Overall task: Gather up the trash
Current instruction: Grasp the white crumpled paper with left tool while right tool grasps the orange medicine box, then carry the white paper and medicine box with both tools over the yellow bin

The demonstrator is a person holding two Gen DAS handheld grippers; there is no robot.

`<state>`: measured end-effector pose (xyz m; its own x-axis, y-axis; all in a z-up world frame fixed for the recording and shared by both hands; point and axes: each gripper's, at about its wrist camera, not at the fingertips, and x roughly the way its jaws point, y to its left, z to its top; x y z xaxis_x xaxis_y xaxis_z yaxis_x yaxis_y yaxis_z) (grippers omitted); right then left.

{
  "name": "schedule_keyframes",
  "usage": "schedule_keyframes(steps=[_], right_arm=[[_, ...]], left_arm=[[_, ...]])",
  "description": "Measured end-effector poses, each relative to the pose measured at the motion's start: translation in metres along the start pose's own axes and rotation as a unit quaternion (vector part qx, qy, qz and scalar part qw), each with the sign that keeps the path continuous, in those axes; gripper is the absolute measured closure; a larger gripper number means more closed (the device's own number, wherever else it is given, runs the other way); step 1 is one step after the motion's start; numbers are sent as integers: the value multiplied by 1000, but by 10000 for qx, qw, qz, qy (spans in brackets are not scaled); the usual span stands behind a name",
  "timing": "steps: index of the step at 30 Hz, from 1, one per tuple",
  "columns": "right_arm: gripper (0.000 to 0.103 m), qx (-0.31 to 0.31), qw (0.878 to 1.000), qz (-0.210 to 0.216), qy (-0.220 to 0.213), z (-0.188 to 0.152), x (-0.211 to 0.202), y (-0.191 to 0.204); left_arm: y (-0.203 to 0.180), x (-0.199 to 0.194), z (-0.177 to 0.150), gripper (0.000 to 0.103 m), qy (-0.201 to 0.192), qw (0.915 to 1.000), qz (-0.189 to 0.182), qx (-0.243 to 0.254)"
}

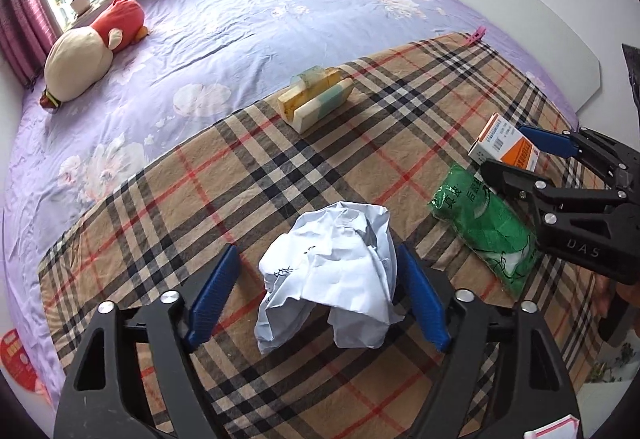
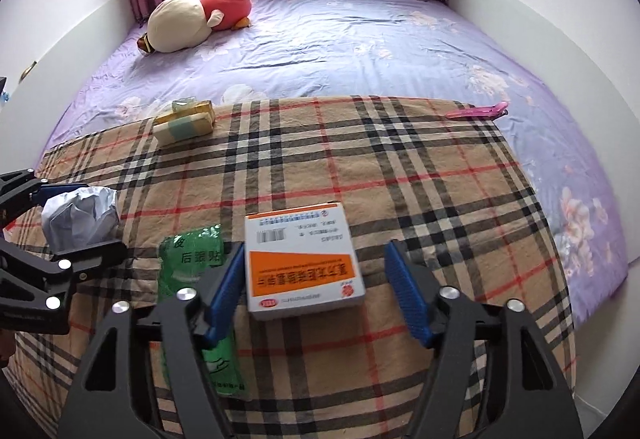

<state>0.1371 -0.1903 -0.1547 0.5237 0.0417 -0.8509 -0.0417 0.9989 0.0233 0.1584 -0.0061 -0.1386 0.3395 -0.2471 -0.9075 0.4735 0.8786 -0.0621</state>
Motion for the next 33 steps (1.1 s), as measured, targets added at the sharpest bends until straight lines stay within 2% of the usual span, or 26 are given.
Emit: schedule_keyframes(steps=[4,7,20,29,33], right_arm=[[47,87,9999,-56,54,-1,-3,2],[48,159,9998,-88,85,-4,-4,1],[48,566,9980,-170,233,-39,-40,-7],[48,1165,9927,-287,142,-76,-86,-29],[48,1490,9880,-401,49,-95,-108,-47]], left_arm=[[1,-3,1,47,-22,10000,-8,46],[4,-4,1,50,-15,10000,-29,22],[-11,-24,-8,52,-33,9994,-311,179],[-60,-41,-10,52,-66,9957,-635,667],[-96,-45,-9,52,-62,9912,-797,1051]])
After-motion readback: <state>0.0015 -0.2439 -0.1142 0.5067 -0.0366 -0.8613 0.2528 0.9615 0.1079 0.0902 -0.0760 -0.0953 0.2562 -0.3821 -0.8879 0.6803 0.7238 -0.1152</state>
